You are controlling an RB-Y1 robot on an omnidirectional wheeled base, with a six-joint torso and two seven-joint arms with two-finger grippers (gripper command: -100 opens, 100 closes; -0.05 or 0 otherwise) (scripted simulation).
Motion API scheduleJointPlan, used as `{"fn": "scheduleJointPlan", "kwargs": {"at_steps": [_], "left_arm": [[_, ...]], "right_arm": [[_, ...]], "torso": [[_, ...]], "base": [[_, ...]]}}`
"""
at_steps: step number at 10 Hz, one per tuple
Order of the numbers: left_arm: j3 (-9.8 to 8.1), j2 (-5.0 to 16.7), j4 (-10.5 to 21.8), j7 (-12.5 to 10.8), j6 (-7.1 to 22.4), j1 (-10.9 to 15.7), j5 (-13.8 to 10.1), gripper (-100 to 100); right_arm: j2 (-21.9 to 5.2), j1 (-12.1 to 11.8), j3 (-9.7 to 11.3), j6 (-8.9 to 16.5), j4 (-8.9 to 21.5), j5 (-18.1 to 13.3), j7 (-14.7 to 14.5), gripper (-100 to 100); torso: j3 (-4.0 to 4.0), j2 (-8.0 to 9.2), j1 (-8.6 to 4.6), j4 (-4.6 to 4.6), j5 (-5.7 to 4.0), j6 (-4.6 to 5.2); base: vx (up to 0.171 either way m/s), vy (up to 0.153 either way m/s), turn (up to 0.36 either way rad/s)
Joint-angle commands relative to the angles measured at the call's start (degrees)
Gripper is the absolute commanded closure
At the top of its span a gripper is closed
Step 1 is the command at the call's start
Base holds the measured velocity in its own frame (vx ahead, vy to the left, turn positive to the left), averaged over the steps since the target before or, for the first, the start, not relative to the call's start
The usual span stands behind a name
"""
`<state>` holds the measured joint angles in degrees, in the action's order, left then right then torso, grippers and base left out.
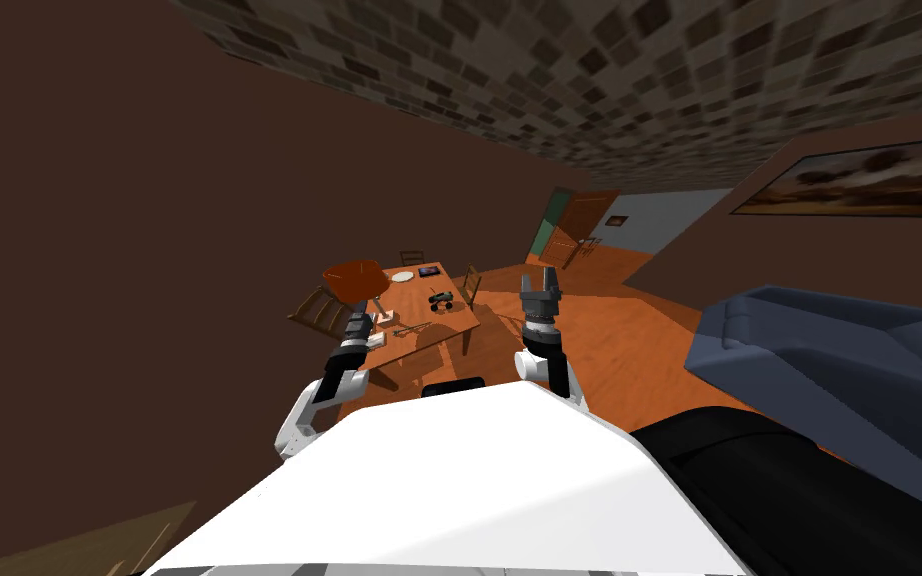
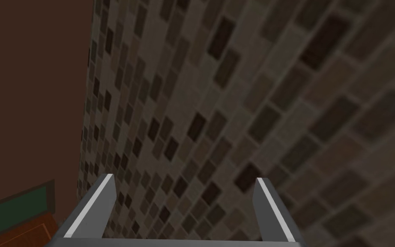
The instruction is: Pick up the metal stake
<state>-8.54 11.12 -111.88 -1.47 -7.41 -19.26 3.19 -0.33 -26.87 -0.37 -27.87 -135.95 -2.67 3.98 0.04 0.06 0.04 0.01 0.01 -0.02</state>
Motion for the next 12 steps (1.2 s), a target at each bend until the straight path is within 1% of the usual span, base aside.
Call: {"fn": "scheduleJointPlan", "kwargs": {"at_steps": [1,2,3,4,5,6,7,8,9,10,11,12], "left_arm": [[-0.75,0.28,2.75,-0.73,2.78,0.66,0.08,-100],[-0.75,0.28,2.75,-0.73,2.78,0.66,0.08,-100],[-1.61,0.83,5.21,-1.45,4.51,1.72,0.00,-100],[-1.61,0.83,5.21,-1.45,5.21,1.72,0.00,-100],[-2.48,1.35,7.73,-2.16,7.14,2.84,-0.11,-100],[-2.48,1.35,7.74,-2.16,7.67,2.84,-0.11,-100],[-3.37,1.87,10.32,-2.83,9.95,4.01,-0.22,-100],[-3.37,1.87,10.34,-2.83,10.16,4.01,-0.22,-100],[-4.28,2.39,12.74,-3.46,12.52,5.24,-0.36,-100],[-5.18,2.91,15.08,-4.04,13.95,6.51,-0.51,-100],[-5.18,2.91,15.72,-4.04,15.14,6.51,-0.51,-100],[-6.09,3.43,18.25,-4.57,17.02,7.82,-0.67,-100]], "right_arm": [[0.00,0.00,0.00,0.00,0.00,0.00,0.00,0],[0.00,0.00,0.00,0.00,0.00,0.00,0.00,0],[0.00,0.00,0.00,0.00,0.00,0.00,0.00,0],[0.00,0.00,0.00,0.00,0.00,0.00,0.00,0],[0.00,0.00,0.00,0.00,0.00,0.00,0.00,0],[0.00,0.00,0.00,0.00,0.00,0.00,0.00,0],[0.00,0.00,0.00,0.00,0.00,0.00,0.00,0],[0.00,0.00,0.00,0.00,0.00,0.00,0.00,0],[0.00,0.00,0.00,0.00,0.00,0.00,0.00,0],[0.00,0.00,0.00,0.00,0.00,0.00,0.00,0],[0.00,0.00,0.00,0.00,0.00,0.00,0.00,0],[0.00,0.00,0.00,0.00,0.00,0.00,0.00,0]], "torso": [[0.00,0.00,0.00,0.00,0.00,0.00],[-0.01,-0.01,0.00,-0.01,0.01,0.03],[0.00,-0.01,-0.01,0.00,-0.01,0.00],[-0.01,-0.02,-0.01,0.00,0.00,0.03],[-0.01,-0.02,-0.01,0.00,-0.01,-0.01],[-0.02,-0.03,-0.02,0.00,0.00,0.02],[-0.01,-0.02,-0.02,0.00,-0.01,0.00],[-0.01,-0.01,-0.02,0.00,0.00,0.01],[-0.01,-0.03,-0.01,0.00,-0.01,-0.01],[-0.03,-0.05,-0.02,-0.01,0.00,0.02],[-0.02,-0.04,-0.04,-0.01,-0.01,0.02],[-0.02,-0.04,-0.02,-0.01,-0.01,-0.02]], "base": [[-0.019,0.000,-0.128],[-0.016,0.002,-0.072],[-0.015,-0.001,-0.140],[-0.014,0.000,-0.075],[-0.016,-0.004,-0.130],[-0.016,-0.002,-0.085],[-0.017,-0.005,-0.140],[-0.013,-0.001,-0.066],[-0.012,-0.005,-0.119],[-0.013,-0.009,-0.209],[-0.008,-0.004,-0.083],[-0.005,-0.008,-0.143]]}}
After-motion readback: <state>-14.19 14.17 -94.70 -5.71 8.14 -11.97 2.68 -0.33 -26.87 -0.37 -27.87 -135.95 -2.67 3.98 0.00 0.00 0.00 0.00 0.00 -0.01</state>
